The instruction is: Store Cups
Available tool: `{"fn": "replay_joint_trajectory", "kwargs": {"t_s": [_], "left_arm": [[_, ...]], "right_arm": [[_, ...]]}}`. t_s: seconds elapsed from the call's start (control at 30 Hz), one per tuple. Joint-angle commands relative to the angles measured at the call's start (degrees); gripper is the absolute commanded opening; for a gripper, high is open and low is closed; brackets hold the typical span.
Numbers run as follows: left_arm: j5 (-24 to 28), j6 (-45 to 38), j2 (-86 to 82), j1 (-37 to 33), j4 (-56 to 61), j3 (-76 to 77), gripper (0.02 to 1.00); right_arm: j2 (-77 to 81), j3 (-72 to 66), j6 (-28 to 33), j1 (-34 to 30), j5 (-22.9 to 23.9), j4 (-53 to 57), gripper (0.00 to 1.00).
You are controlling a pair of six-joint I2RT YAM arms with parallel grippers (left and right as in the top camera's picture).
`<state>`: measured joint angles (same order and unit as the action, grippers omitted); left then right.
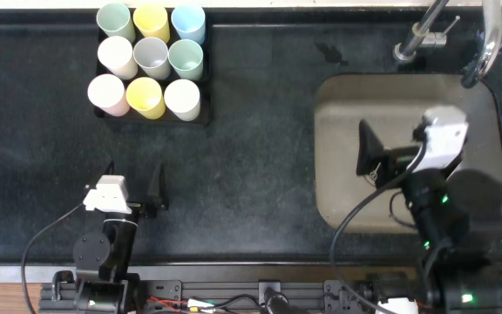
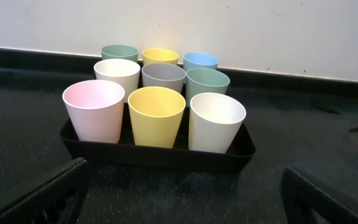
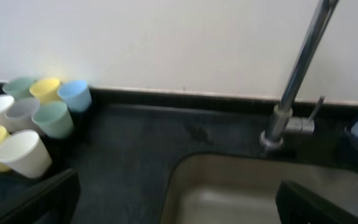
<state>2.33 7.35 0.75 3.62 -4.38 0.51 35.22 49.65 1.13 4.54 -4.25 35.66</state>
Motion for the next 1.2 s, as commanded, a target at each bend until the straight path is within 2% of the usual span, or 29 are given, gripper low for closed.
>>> {"fn": "replay_joint_trajectory", "kwargs": {"t_s": [0.03,0.43,0.57,0.97,1.2], "left_arm": [[-0.3,0.4,-0.6,-0.3,-0.3,-0.1,1.0],[-0.3,0.4,-0.6,-0.3,-0.3,-0.1,1.0],[-0.3,0.4,-0.6,-0.3,-0.3,-0.1,1.0],[-0.3,0.4,-0.6,-0.3,-0.3,-0.1,1.0],[-0.3,0.4,-0.6,-0.3,-0.3,-0.1,1.0]], "right_arm": [[-6.6,-7.3,0.6,0.0,-0.2,-3.8,0.998],[-22.3,-28.3,0.6,3.1,-0.1,-17.2,0.998],[-26.9,-33.7,0.6,3.8,2.9,-22.8,0.996],[-35.1,-43.1,0.6,4.2,2.3,-25.7,0.996],[-35.1,-48.4,0.5,5.8,2.3,-32.8,0.998]]}}
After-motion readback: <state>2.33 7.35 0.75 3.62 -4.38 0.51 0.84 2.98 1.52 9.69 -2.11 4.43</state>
